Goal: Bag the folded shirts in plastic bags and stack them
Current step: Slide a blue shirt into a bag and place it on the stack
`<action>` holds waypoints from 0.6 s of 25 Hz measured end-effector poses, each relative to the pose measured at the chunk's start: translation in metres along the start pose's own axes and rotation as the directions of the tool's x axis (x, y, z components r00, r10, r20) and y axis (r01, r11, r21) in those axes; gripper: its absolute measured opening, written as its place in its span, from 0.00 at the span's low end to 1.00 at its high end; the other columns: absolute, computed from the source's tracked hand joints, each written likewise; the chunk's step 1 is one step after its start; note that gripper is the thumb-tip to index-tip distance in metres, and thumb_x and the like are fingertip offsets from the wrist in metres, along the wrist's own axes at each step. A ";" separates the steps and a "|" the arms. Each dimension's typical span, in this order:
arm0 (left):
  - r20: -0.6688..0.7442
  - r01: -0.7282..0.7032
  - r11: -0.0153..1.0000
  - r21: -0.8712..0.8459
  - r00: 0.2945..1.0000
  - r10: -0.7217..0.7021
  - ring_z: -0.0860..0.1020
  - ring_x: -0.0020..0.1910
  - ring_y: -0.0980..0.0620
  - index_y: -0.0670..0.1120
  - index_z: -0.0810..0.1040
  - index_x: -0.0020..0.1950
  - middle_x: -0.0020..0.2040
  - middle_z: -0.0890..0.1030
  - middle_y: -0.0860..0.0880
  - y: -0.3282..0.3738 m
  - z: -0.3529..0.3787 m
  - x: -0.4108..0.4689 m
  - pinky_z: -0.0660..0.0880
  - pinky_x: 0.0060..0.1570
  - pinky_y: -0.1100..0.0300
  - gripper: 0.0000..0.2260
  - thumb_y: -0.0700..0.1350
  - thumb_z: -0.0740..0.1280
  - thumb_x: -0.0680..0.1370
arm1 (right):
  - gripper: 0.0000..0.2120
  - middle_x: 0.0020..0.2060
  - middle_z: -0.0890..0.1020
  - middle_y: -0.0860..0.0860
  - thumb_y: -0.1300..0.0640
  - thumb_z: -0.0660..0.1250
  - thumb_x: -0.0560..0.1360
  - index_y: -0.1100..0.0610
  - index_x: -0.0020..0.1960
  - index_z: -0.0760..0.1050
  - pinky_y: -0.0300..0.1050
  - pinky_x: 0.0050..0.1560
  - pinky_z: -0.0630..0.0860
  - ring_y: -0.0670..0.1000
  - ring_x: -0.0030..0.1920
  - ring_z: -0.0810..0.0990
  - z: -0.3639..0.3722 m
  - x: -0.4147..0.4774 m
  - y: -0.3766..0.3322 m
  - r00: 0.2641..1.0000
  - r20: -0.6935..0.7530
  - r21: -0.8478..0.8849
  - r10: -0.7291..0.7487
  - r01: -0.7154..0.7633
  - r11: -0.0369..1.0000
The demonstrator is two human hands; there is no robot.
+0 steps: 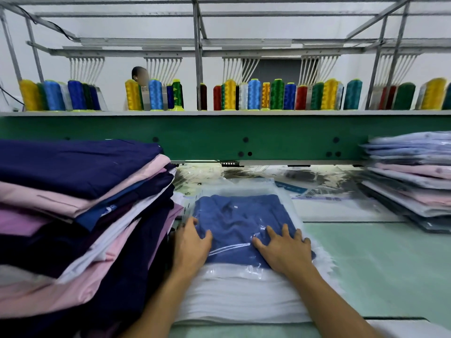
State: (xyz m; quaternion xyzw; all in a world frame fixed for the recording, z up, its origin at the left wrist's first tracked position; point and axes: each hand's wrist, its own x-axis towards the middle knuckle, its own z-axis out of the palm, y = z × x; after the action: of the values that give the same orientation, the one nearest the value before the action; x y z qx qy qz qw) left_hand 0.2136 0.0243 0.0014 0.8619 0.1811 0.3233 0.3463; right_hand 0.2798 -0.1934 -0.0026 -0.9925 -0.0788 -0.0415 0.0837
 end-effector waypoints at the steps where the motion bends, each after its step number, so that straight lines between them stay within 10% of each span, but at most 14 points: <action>1: -0.011 0.041 0.997 -0.062 0.999 -0.041 0.81 0.47 0.42 0.46 0.76 0.54 0.48 0.81 0.46 -0.001 -0.005 0.002 0.76 0.51 0.52 0.12 0.46 0.72 0.74 | 0.36 0.80 0.56 0.56 0.24 0.45 0.75 0.40 0.76 0.60 0.65 0.73 0.55 0.66 0.77 0.55 -0.001 0.001 0.000 1.000 -0.009 0.003 0.006 -0.006 1.000; 9: 0.164 0.229 0.961 -0.154 0.965 -0.204 0.79 0.43 0.48 0.44 0.74 0.52 0.47 0.80 0.46 0.002 -0.027 0.007 0.75 0.39 0.56 0.12 0.47 0.74 0.74 | 0.27 0.68 0.73 0.56 0.33 0.53 0.78 0.49 0.64 0.76 0.58 0.70 0.64 0.62 0.70 0.67 -0.006 0.004 0.004 0.982 -0.181 0.036 0.043 -0.037 0.999; 15: 0.411 0.484 0.363 -0.796 0.873 -0.263 0.80 0.33 0.54 0.39 0.79 0.50 0.43 0.81 0.44 0.021 -0.040 0.012 0.77 0.30 0.64 0.07 0.36 0.72 0.73 | 0.19 0.61 0.79 0.42 0.39 0.60 0.79 0.45 0.64 0.78 0.49 0.65 0.69 0.49 0.63 0.73 -0.018 -0.011 -0.008 0.865 -0.447 0.195 -0.227 0.342 0.919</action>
State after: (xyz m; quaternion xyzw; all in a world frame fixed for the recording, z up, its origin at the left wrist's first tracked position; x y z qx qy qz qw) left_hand 0.1964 0.0352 0.0436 0.5200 0.1407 0.1866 0.8216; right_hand 0.2660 -0.1902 0.0151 -0.9172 -0.2110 -0.2525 0.2248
